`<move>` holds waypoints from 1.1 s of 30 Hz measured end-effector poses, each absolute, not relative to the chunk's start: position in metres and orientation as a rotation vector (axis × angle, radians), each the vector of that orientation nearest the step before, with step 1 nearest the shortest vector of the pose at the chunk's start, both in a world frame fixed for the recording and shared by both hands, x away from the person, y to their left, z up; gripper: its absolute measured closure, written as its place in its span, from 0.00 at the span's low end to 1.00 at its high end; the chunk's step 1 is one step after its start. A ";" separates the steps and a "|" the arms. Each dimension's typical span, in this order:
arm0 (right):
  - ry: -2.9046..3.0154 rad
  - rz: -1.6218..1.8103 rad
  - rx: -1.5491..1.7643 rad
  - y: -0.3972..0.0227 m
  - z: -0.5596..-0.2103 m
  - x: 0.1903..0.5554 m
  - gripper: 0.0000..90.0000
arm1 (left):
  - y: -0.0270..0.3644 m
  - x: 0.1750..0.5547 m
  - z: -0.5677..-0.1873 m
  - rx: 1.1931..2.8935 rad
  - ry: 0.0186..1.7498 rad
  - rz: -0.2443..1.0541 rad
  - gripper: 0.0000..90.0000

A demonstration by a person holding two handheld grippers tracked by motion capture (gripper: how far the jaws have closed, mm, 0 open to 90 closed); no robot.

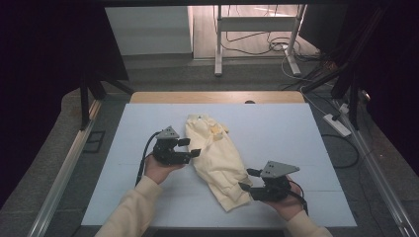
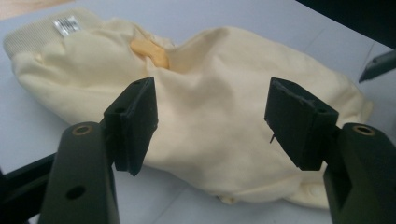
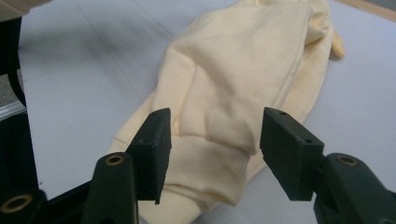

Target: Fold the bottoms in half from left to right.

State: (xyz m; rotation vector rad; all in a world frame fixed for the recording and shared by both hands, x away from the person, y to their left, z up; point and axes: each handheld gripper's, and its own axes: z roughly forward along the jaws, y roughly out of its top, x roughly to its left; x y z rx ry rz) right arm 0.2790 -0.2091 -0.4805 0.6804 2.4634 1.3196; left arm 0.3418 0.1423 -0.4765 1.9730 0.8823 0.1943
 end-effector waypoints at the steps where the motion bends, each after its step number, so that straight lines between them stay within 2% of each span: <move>1: 2.460 1.328 0.679 -0.209 -0.480 0.279 0.49 | 0.143 0.339 -0.478 1.980 0.879 0.197 0.37; 17: 2.582 1.334 0.533 -0.188 -0.483 0.269 0.49 | 0.145 0.323 -0.480 2.010 0.861 0.226 0.35; 29: 2.720 1.080 0.522 -0.170 -0.510 0.273 0.46 | 0.147 0.322 -0.484 2.019 0.883 0.237 0.35; 31: 2.724 1.019 0.529 -0.167 -0.515 0.274 0.51 | 0.148 0.322 -0.484 2.015 0.890 0.236 0.35; 33: 2.712 1.020 0.559 -0.168 -0.513 0.276 0.64 | 0.149 0.323 -0.485 2.014 0.891 0.235 0.35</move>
